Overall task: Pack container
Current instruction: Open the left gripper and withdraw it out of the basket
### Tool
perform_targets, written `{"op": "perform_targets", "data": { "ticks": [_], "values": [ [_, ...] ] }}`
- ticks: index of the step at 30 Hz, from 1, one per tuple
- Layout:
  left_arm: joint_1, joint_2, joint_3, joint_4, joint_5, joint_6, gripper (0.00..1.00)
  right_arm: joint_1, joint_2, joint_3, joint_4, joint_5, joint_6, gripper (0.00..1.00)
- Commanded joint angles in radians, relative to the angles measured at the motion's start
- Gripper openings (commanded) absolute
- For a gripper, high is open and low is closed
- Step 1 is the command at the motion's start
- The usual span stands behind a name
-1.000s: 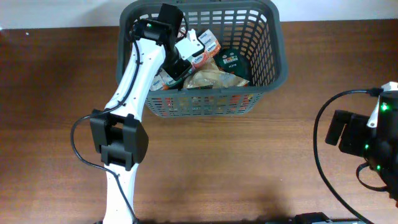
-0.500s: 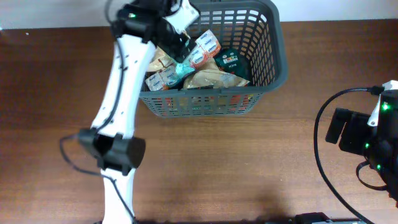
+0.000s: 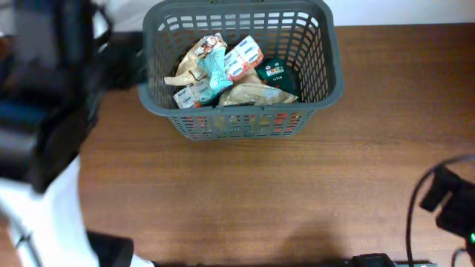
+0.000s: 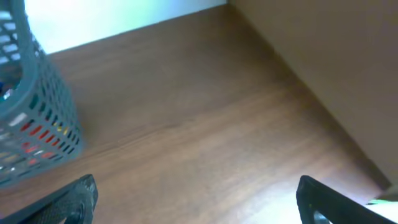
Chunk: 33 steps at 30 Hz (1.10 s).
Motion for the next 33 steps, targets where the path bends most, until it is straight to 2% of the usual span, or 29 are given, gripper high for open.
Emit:
{"op": "perform_targets", "data": {
  "ticks": [1, 7, 10, 17, 24, 33],
  "values": [
    [0.008, -0.089, -0.008, -0.073, -0.13, -0.223, 0.99, 0.009, -0.046, 0.003, -0.016, 0.058, 0.054, 0.99],
    [0.008, -0.261, -0.084, -0.072, -0.138, -0.307, 0.99, 0.013, -0.15, -0.03, -0.055, 0.054, 0.093, 0.99],
    [0.008, -0.378, -0.194, -0.072, -0.166, -0.345, 0.99, 0.018, -0.26, -0.101, -0.081, 0.052, 0.09, 0.99],
    [0.008, -0.563, -0.389, -0.072, -0.256, -0.384, 0.99, 0.015, -0.45, -0.172, -0.08, 0.002, -0.014, 0.99],
    [0.008, -0.647, -0.426, -0.072, -0.272, -0.383, 0.99, 0.018, -0.51, -0.188, -0.081, -0.105, -0.033, 0.99],
    [0.008, -0.74, -0.446, -0.072, -0.268, -0.383, 0.99, 0.016, -0.703, -0.337, -0.08, -0.169, -0.12, 0.99]
  ]
}}
